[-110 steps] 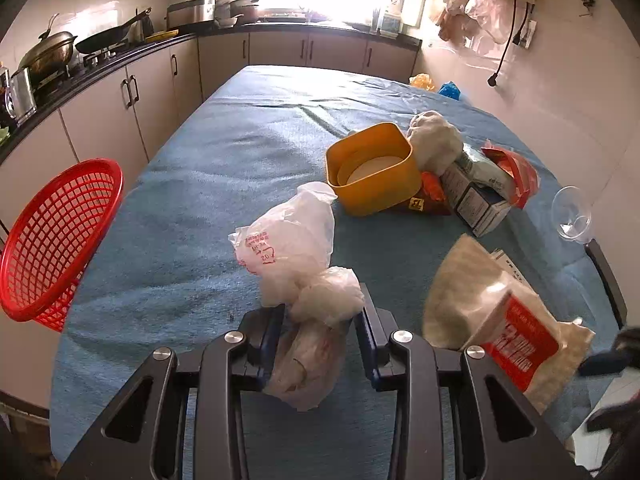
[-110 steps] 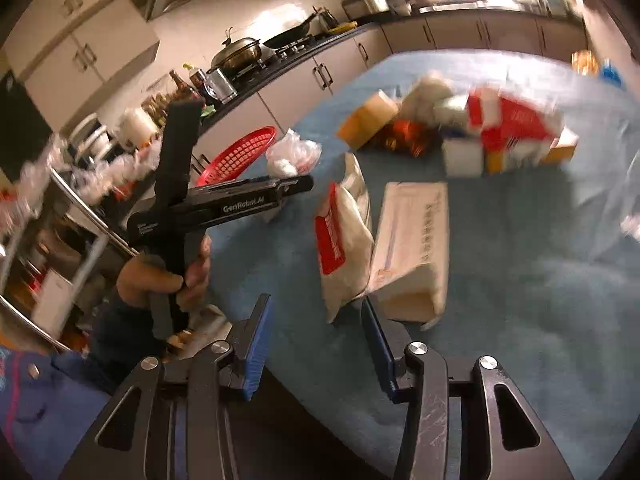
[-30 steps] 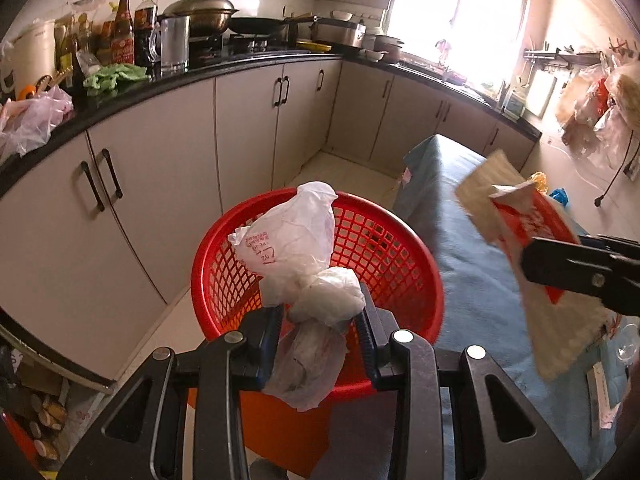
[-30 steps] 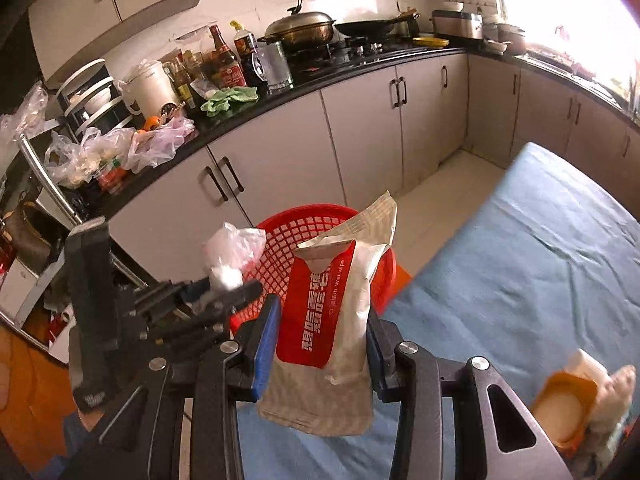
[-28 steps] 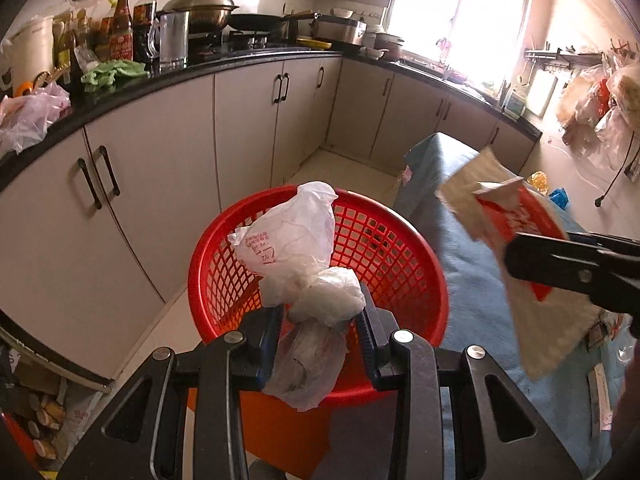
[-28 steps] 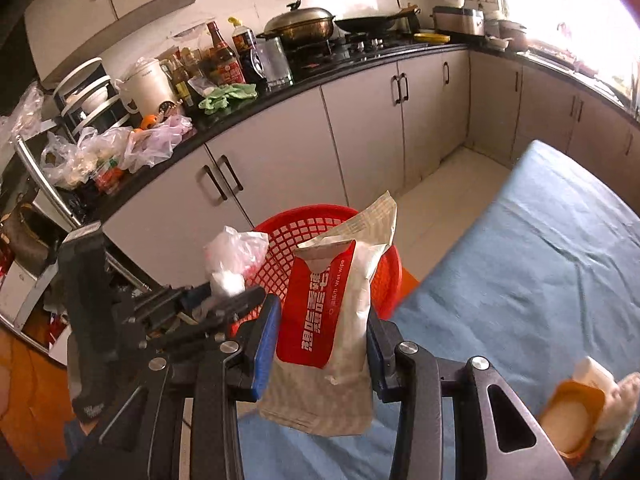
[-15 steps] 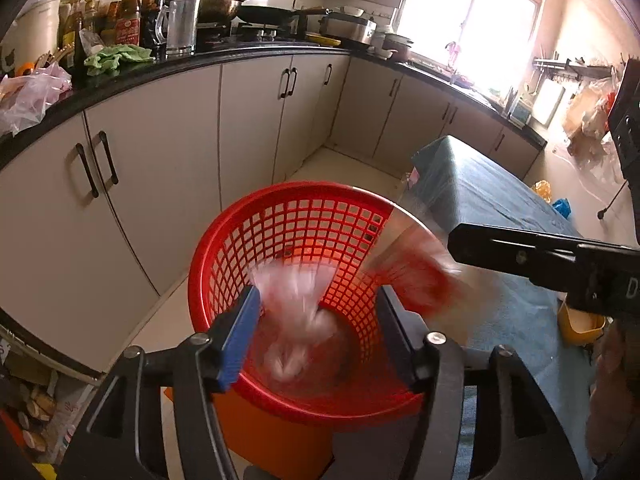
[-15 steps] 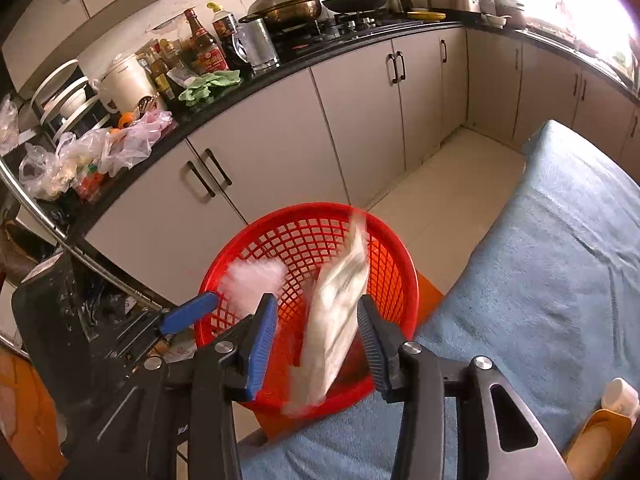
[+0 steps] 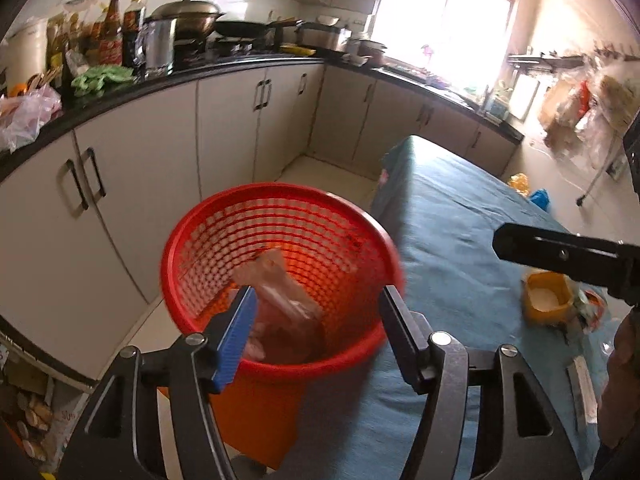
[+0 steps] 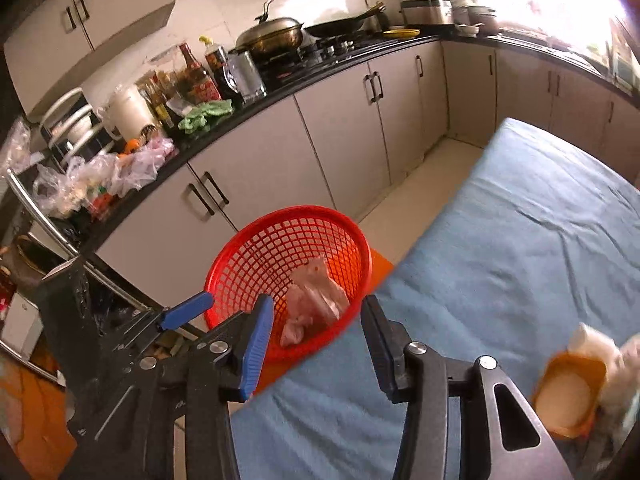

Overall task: Collect trash
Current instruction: 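Return both tools to the table toward the remaining trash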

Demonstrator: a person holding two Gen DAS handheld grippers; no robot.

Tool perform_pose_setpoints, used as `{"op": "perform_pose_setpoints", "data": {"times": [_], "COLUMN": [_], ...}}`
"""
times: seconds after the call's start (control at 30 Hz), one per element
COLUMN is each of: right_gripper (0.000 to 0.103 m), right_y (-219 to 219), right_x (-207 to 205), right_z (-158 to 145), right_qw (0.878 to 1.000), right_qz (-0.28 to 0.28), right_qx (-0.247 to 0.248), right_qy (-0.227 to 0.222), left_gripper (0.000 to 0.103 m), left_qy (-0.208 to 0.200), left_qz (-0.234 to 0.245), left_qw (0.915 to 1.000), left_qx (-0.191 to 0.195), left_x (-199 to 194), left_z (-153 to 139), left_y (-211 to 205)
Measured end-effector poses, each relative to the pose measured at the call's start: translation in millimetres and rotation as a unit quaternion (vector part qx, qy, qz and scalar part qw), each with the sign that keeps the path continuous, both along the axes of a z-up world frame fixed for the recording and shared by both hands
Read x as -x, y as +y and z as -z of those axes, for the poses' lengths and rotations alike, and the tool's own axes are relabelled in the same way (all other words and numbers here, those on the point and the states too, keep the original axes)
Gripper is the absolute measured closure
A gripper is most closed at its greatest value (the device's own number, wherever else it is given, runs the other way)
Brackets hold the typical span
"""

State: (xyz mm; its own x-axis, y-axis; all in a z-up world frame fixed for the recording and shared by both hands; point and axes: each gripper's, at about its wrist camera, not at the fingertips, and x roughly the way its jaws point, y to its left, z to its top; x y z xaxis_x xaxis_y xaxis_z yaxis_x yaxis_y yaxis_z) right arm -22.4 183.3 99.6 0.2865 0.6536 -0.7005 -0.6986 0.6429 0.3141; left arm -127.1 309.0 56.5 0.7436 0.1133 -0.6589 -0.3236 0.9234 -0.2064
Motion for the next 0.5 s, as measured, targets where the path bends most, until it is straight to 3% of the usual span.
{"op": "perform_pose_setpoints", "data": {"times": [0.3, 0.5], "right_gripper": [0.053, 0.052], "right_y": [-98, -201], "right_x": [26, 28], "right_z": [-7, -1], "right_qw": [0.998, 0.989], "right_qz": [0.052, 0.136], "right_qx": [-0.039, -0.063], "right_qy": [0.007, 0.018], "left_gripper": [0.038, 0.037], "left_qy": [-0.002, 0.02], "left_qz": [0.075, 0.142], "left_qw": [0.9972, 0.9896], "left_qx": [-0.007, -0.008], "left_x": [-5, -23], "left_z": [-9, -2], "left_y": [-77, -138]}}
